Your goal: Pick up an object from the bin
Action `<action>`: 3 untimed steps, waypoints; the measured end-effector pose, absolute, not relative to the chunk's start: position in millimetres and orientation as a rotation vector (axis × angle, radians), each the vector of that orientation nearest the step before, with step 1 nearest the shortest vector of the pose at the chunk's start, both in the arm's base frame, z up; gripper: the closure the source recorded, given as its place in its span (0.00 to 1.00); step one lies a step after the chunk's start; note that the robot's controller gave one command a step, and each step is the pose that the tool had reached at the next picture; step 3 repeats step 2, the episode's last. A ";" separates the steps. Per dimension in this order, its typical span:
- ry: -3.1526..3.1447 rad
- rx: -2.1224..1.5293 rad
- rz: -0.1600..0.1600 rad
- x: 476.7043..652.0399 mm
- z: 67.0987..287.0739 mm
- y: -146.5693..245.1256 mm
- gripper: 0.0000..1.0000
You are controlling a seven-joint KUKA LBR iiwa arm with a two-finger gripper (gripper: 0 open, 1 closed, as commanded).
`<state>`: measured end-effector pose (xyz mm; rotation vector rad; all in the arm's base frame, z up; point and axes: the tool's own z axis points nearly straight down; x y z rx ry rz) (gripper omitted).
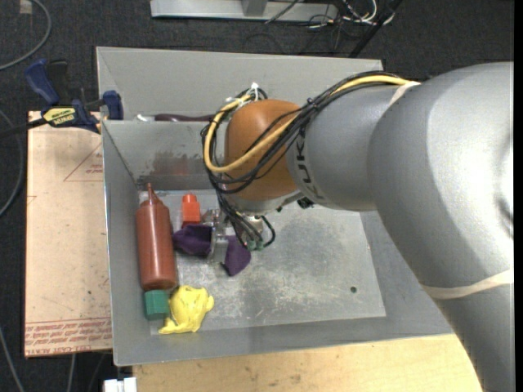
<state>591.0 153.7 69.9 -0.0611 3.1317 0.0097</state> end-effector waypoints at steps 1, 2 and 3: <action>3.132 -0.060 0.010 591.0 69.9 153.6 1.00; 3.128 -0.046 0.013 606.8 205.4 157.2 1.00; 3.128 -0.046 0.013 606.8 205.4 157.2 1.00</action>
Offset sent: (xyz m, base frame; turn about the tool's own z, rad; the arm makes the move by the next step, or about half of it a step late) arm 0.0148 0.0029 0.1348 0.0092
